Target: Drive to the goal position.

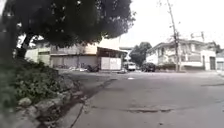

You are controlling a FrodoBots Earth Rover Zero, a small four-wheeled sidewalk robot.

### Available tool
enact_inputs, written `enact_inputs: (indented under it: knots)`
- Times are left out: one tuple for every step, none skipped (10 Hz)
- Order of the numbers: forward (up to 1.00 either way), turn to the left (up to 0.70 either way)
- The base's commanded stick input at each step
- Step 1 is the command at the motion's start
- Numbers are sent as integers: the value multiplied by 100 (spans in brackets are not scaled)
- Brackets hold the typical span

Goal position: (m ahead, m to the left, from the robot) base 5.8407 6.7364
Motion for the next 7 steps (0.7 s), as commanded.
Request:
enact_inputs:
  knots:
    - [70, 0]
    - [70, -2]
    - [70, -25]
    - [70, -14]
    - [70, -2]
    - [70, 0]
    - [70, 0]
